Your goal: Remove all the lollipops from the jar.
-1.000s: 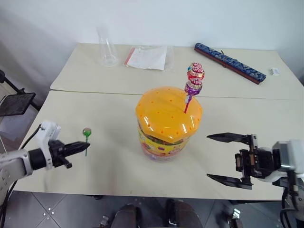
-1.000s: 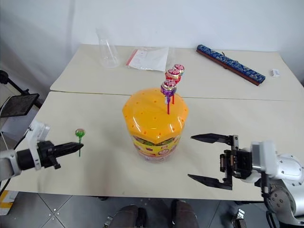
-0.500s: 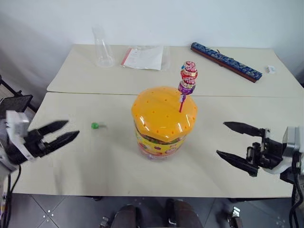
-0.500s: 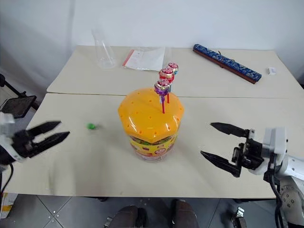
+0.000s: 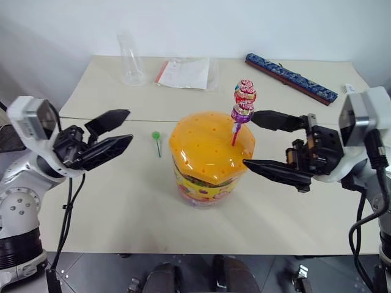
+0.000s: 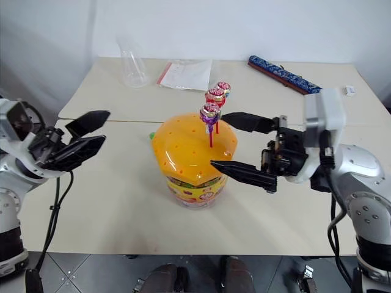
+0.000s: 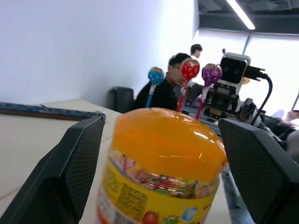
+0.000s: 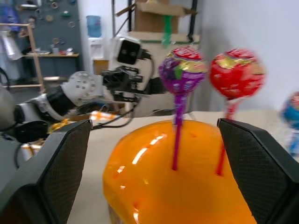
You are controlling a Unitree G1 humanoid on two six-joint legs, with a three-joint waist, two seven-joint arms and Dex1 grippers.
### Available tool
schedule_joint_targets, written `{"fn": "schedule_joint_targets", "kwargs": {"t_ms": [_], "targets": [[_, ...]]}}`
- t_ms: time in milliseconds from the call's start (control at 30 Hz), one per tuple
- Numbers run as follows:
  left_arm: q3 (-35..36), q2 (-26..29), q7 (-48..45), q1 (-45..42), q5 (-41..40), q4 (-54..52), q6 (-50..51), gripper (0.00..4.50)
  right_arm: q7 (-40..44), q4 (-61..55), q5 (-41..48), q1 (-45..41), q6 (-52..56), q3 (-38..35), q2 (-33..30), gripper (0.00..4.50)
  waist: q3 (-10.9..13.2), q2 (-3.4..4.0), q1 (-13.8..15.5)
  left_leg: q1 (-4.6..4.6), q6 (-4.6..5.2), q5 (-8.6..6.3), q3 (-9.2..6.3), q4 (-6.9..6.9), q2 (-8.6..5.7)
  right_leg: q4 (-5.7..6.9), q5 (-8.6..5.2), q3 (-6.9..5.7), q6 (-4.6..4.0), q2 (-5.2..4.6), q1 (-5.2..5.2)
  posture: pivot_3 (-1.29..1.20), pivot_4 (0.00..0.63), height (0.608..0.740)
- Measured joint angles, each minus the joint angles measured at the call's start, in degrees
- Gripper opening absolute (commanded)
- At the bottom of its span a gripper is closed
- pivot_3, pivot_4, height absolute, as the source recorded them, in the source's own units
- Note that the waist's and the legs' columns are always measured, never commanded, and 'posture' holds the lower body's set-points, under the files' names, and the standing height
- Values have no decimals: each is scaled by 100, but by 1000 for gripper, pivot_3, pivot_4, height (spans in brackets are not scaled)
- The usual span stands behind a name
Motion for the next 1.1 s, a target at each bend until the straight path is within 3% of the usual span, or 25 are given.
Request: {"fn": "schedule_joint_targets", "kwargs": {"t_ms": [333,500,633,800,833,1000,1100], "targets": [[19,-47,-148,238,-49,-28,6,4127,-147,-130,43,-315,450,269,72,4500,0,-1,13,-1,2,1,3,2,-2,-6,0,3,0,-1,2,0,150,740],[28,-60,-223,332,-166,-174,8,4169,-289,-12,-134,-446,496,422,252,3256,0,-1,17,-3,2,1,2,2,-4,-6,0,2,0,-2,1,0,150,740],[81,-55,-227,442,-249,-199,28,4169,-247,79,-237,-449,495,424,337,1868,0,-1,9,-3,2,1,2,2,-1,-7,0,2,1,-1,1,0,150,740],[260,191,-271,603,-1056,-232,577,4169,-133,330,-250,-461,468,377,511,202,2,-3,-24,-4,2,1,-3,2,1,-6,0,1,1,-3,1,0,150,740],[292,182,-245,601,-1129,-234,577,4169,-133,380,-241,-463,455,335,561,28,1,-3,-23,-4,2,1,-5,2,0,-6,0,0,1,-3,2,0,150,740],[220,190,-254,522,-1156,-236,580,4169,-194,479,402,-622,597,37,619,28,2,-3,-26,-6,2,1,-5,2,-1,-6,0,-1,1,-1,1,0,150,740],[106,183,-319,316,-1128,-273,516,4169,-231,491,1023,-697,745,-454,293,28,2,-3,3,-6,3,0,-5,2,-4,-9,0,0,1,-2,2,0,150,740]]}}
